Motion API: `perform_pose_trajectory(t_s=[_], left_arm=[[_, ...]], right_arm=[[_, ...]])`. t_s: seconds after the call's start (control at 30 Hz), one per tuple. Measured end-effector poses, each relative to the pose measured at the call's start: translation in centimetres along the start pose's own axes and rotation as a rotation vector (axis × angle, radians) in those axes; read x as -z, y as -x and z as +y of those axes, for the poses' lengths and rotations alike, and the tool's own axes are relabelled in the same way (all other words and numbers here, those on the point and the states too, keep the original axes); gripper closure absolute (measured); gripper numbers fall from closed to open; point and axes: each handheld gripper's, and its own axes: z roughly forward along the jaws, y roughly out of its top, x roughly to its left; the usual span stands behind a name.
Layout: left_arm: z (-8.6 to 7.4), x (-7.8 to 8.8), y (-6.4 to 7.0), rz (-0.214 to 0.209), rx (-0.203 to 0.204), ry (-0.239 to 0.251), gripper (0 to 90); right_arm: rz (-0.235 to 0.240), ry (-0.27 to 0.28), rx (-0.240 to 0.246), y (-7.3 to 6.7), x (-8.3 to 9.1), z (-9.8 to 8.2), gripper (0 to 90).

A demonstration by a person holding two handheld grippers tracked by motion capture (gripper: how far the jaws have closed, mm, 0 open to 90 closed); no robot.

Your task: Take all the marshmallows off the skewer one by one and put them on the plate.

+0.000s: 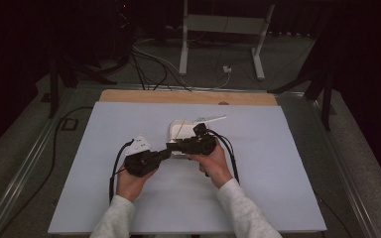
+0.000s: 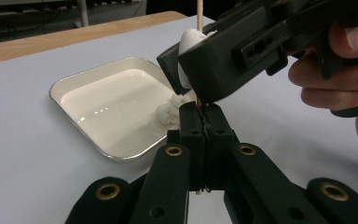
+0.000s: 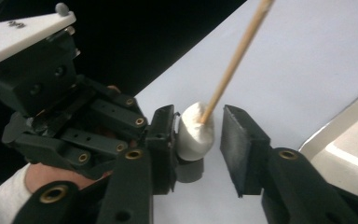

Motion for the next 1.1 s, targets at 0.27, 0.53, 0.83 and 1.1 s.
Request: perform_pose_trajectory(t_s=[0.27,0.53,0.83,1.1], left_arm=[[-0.1,-0.1,0.2,0.007,-0.039,-0.001,90.0],[-0.4,-0.1,0.2,0.023,-0.078,-0.019,90.0],[-0.7,-0.7,0.4,-0.013,-0.101,-0.028,90.0],[-0.9,-0.4,0.3,-0.006,-0.117,-0.035,90.0]], right_arm=[[-0.007,0.005,0.027,-0.3,0.4,0.0,80.1],[0.005,0.044,-0.011,0.1,1.2,0.3,81.5],[-0.042,0.131,-0.008,0.9,5.5,1.7,81.8],[-0.027,0.134,-0.039,1.5,5.6,1.5,81.8]])
